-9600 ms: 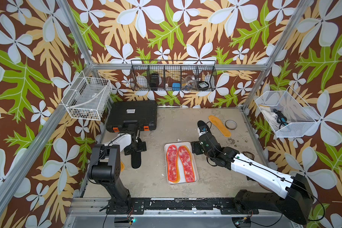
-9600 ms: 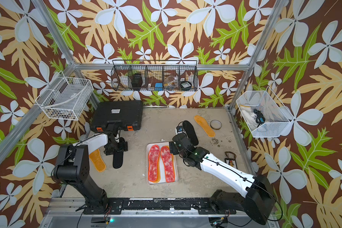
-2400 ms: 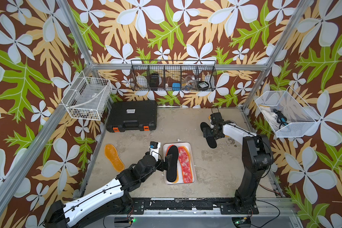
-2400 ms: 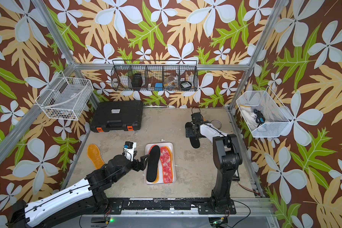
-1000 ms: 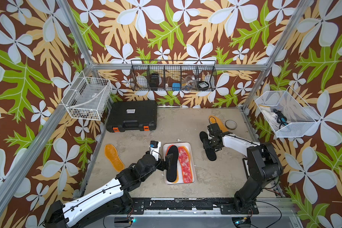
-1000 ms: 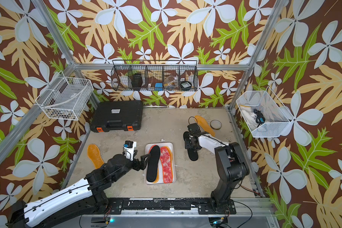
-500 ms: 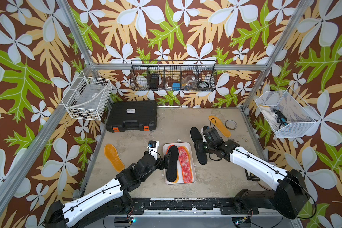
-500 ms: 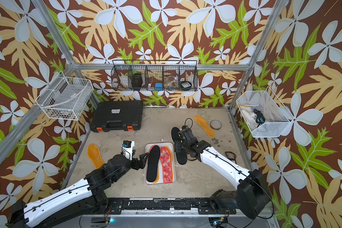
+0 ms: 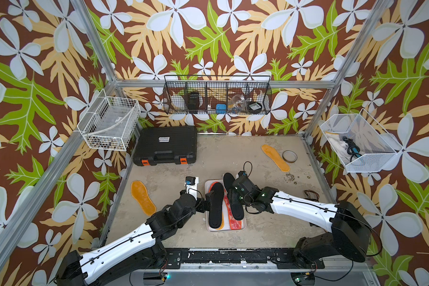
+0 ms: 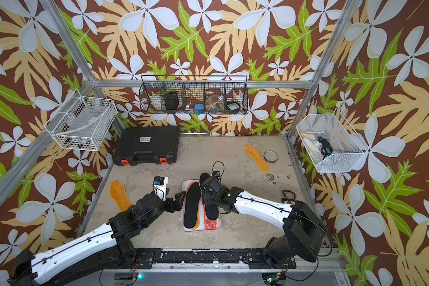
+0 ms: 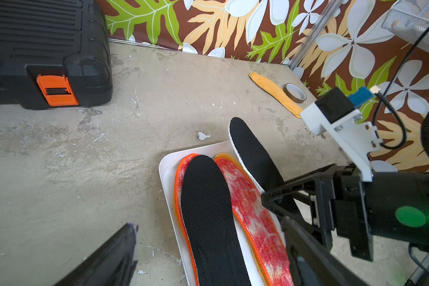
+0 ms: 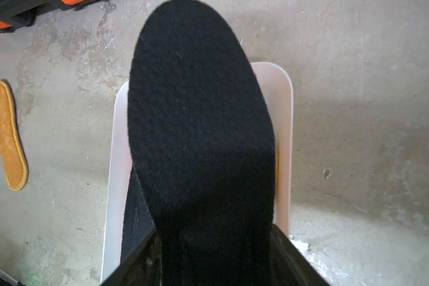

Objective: Put the insoles into the storage box
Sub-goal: Place the insole in the storage box.

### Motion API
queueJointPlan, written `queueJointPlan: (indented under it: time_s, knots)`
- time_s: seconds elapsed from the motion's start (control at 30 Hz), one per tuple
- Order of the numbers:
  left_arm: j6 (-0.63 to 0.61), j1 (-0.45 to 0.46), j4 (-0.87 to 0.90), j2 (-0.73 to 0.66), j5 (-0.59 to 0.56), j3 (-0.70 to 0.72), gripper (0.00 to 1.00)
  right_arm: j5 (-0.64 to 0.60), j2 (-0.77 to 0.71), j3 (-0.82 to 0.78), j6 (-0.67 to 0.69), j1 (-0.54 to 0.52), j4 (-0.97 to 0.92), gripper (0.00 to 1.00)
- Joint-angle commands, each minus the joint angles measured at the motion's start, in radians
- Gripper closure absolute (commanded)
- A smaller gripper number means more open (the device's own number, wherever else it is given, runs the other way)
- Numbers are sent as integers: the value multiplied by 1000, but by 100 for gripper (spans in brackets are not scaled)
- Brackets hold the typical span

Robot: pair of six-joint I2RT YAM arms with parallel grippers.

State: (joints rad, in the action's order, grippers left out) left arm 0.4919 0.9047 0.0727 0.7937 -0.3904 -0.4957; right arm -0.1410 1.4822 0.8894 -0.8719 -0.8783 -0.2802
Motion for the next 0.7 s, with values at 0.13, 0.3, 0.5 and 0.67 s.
queueJointPlan:
  time_s: [0.13,0.3,0.5,0.67]
  knots:
    - [1,0,5,-4,-16,5,6,-106,54,-15,-73,-25,39,32]
    - [0,0,6,-5,-20,9,6,-118,100,-2,-77,-39,35,31]
    - [1,0,7,-7,-24,11,6,-128,147,26,-94,-66,8,29]
    - [1,0,6,-8,-22,8,6,-147,143,33,-122,-80,-23,25]
